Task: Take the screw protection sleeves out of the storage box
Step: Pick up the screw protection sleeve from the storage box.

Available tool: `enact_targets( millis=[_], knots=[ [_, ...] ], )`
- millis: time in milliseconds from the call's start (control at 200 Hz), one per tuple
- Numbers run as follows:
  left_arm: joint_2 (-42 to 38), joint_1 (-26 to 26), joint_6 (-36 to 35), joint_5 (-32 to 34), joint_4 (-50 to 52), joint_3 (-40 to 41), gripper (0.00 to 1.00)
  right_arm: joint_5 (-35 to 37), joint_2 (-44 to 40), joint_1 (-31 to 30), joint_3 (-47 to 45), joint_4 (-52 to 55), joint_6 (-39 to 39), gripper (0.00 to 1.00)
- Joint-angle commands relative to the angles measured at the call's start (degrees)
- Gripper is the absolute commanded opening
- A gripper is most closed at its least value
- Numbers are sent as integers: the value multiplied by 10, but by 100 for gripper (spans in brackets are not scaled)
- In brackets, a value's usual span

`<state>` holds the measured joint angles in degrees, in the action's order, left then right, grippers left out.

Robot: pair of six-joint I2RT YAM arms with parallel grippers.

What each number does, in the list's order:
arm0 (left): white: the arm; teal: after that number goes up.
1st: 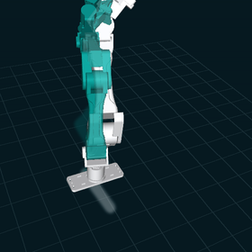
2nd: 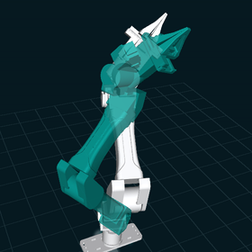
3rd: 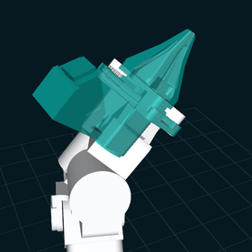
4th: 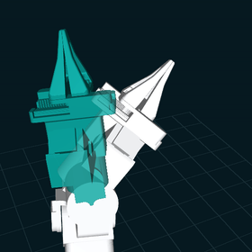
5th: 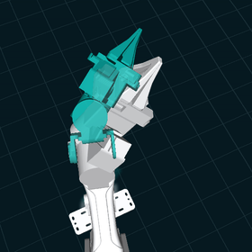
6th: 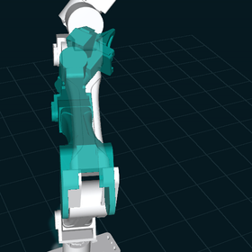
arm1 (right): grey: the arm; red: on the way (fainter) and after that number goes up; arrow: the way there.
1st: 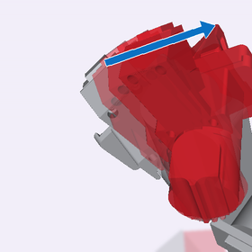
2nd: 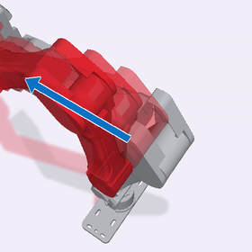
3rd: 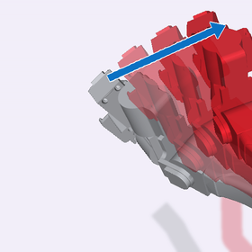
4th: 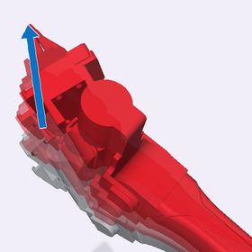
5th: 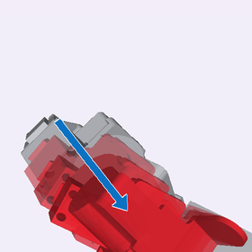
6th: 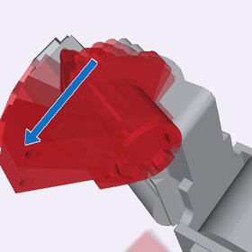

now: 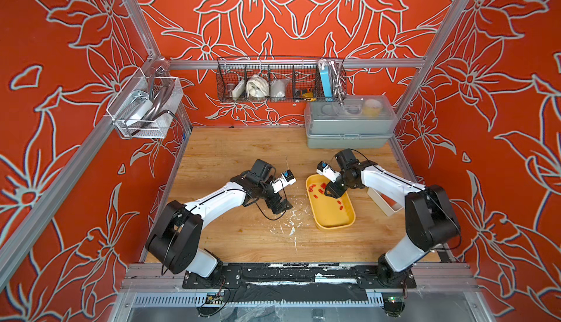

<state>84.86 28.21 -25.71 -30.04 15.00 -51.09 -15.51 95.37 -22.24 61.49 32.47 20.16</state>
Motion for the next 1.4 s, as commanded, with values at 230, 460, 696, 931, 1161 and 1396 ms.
enact_targets(
  millis=[230, 460, 696, 931, 1161, 1396],
  knots=[
    [11, 32, 1, -49, -50, -3, 98, -7, 54, -13, 38, -2, -16, 34],
    [10, 36, 10, -43, -61, 4, 98, -2, 74, -20, 44, 0, -23, 30],
    [6, 36, 6, -31, -59, 3, 98, 5, 92, -29, 51, -1, -25, 25],
    [0, 36, 1, -19, -57, 5, 98, 9, 108, -31, 73, 11, -26, 20],
    [-12, 36, -3, 7, -53, 9, 98, 2, 111, -32, 80, 18, -27, 10],
    [-26, 31, -8, 38, -45, 14, 98, 4, 62, -32, 80, 46, -16, 3]
  ],
)
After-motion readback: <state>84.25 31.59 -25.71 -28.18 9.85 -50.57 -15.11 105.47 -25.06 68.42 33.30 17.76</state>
